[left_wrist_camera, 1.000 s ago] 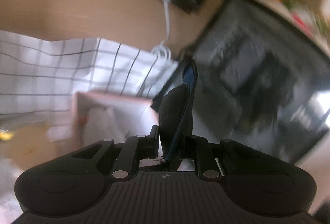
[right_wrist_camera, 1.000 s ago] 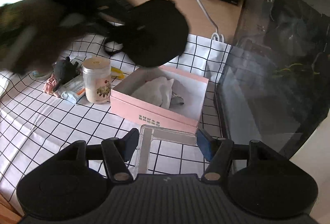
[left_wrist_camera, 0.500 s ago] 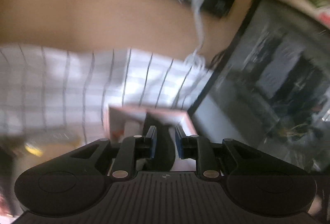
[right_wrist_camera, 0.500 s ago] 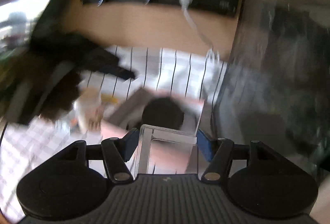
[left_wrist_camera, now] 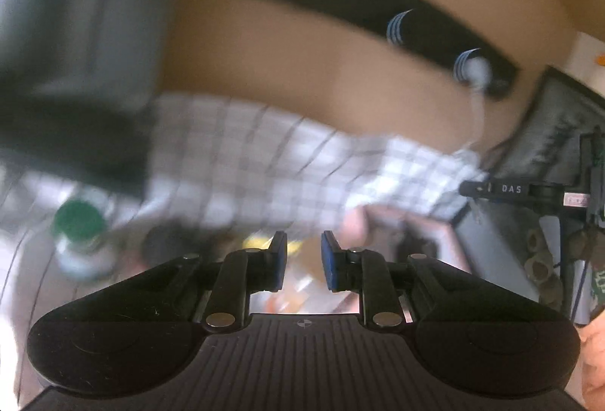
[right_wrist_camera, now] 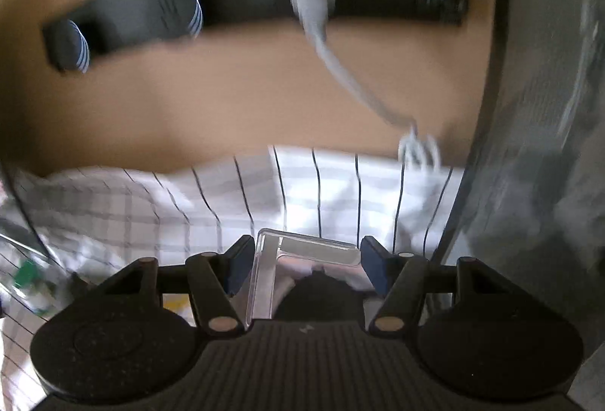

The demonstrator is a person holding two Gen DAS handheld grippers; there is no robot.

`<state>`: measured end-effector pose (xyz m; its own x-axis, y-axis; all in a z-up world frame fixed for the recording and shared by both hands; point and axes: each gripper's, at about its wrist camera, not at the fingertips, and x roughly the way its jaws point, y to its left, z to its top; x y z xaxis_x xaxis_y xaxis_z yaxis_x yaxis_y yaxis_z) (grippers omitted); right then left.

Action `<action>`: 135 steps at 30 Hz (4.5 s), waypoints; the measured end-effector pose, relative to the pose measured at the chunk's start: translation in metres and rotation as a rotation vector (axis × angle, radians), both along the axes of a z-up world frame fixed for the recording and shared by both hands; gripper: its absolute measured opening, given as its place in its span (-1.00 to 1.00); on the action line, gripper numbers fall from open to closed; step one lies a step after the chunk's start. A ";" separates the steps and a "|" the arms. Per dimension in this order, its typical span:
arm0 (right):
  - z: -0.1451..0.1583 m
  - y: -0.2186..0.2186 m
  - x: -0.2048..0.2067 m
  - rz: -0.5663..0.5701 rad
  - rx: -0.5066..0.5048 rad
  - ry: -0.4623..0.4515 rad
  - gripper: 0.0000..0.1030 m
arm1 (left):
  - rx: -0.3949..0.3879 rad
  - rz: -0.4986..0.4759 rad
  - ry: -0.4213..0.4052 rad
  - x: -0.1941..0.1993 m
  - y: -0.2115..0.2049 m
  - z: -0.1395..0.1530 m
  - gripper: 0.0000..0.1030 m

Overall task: Organize soft objects
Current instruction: 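Carry the clear plastic strip over the box and open the right tool, then grasp the black plush toy with the right tool, then grasp the pink scrunchie with the left tool while the right tool lifts the plush toy, then carry the scrunchie with the left tool while the right tool carries the plush toy toward the box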

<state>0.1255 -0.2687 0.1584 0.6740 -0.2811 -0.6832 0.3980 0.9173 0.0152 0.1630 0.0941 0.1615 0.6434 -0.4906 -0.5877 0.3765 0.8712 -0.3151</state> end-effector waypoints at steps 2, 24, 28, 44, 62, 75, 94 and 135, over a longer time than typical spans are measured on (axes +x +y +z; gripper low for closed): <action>-0.030 -0.001 0.009 0.012 0.013 0.057 0.21 | 0.008 0.032 0.041 -0.001 0.014 -0.016 -0.57; -0.032 0.175 -0.056 0.412 -0.279 -0.111 1.00 | 0.126 0.232 0.144 -0.028 0.110 -0.106 -0.57; -0.046 0.220 -0.031 0.547 -0.161 -0.066 1.00 | 0.112 0.268 0.107 -0.027 0.131 -0.100 -0.57; -0.155 0.291 0.155 0.504 -0.115 0.170 0.46 | 0.013 0.132 0.174 -0.043 0.175 -0.118 -0.57; -0.122 0.260 -0.047 0.514 -0.111 0.213 0.40 | 0.095 0.127 0.143 0.050 0.093 -0.117 -0.57; -0.121 0.247 -0.075 0.514 -0.138 0.193 0.44 | 0.340 0.054 0.187 0.051 0.050 -0.133 -0.54; -0.151 0.250 -0.083 0.532 -0.064 0.247 0.79 | 0.351 0.112 0.150 0.021 0.056 -0.135 -0.47; -0.130 0.246 -0.065 0.512 -0.064 0.182 0.50 | 0.145 -0.108 0.173 -0.098 0.067 -0.116 -0.78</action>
<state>0.0606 -0.0223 0.0289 0.6079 0.0065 -0.7940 -0.1086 0.9913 -0.0750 0.0650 0.1616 0.0459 0.4756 -0.4534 -0.7538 0.4212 0.8697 -0.2573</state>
